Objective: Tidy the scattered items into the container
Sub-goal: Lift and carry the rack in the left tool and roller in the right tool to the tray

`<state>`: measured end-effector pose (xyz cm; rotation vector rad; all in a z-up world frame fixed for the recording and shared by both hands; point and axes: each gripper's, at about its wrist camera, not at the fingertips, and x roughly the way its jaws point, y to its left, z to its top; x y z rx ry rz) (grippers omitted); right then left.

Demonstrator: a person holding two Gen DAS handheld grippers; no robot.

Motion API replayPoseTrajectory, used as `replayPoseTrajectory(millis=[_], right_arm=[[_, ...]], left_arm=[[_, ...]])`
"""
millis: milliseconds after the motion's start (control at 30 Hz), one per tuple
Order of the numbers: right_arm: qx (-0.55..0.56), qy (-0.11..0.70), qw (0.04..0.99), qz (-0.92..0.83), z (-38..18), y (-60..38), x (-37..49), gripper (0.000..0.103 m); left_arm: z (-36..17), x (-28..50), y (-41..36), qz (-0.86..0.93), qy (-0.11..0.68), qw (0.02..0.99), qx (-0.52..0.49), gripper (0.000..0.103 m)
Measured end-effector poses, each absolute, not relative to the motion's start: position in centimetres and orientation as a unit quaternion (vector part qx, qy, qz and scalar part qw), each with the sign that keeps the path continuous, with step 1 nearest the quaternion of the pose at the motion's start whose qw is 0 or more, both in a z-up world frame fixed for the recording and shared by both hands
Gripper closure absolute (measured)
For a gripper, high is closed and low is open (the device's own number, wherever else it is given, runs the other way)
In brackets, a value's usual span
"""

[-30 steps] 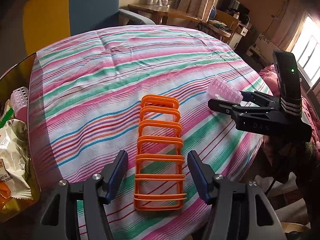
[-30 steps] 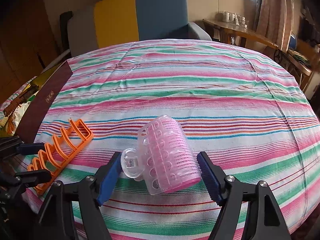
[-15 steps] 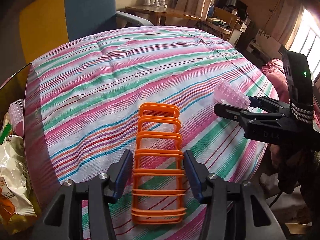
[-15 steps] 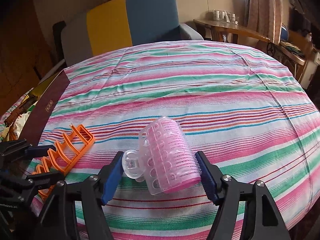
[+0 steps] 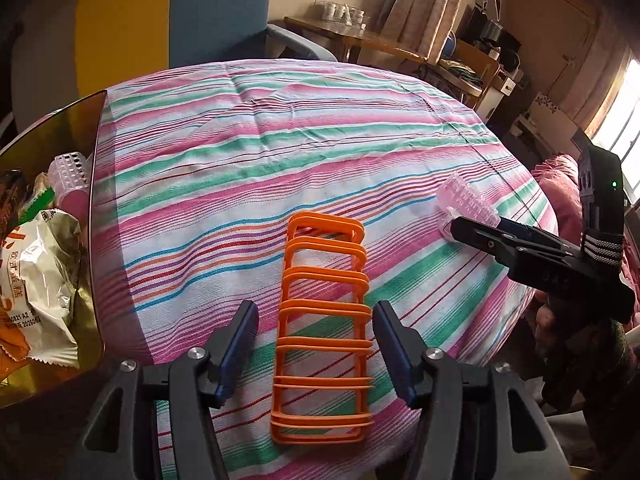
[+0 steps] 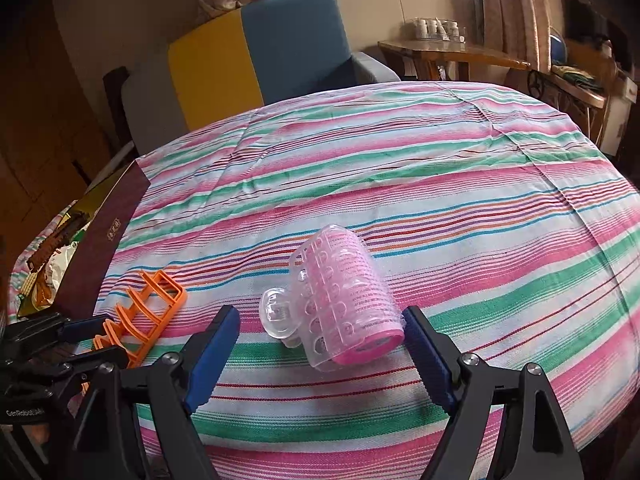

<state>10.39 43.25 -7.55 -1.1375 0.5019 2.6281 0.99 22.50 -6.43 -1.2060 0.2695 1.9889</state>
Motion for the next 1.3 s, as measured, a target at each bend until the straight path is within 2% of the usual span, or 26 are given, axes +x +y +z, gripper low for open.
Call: replayPoseTrajectory(millis=[200, 233, 267, 300, 867, 1300], right_arm=[[-0.393, 0.146, 0.125, 0.899, -7.6, 43.2, 10.1, 0.021], [-0.396, 0.137, 0.125, 0.899, -7.6, 43.0, 9.9, 0.026], [-0.399, 0.130, 0.125, 0.899, -7.6, 42.8, 9.7, 0.035], [-0.401, 0.125, 0.124, 0.899, -7.7, 42.7, 9.5, 0.035], [-0.405, 0.133, 0.114, 0.897, -7.4, 40.0, 9.9, 0.036], [-0.360, 0.143, 0.075, 0.919, -3.2, 36.9, 9.4, 0.036]], left_arm=[[-6.8, 1.4, 23.5, 0.777, 0.131, 0.401, -0.466, 0.044], [-6.9, 1.5, 23.6, 0.777, 0.133, 0.401, -0.466, 0.049], [-6.9, 1.6, 23.6, 0.778, 0.136, 0.401, -0.464, 0.050], [-6.9, 1.7, 23.6, 0.779, 0.139, 0.400, -0.461, 0.052], [-5.8, 2.1, 21.7, 0.794, 0.112, 0.392, -0.451, 0.052], [-0.6, 2.8, 18.9, 0.829, 0.063, 0.388, -0.397, 0.052]])
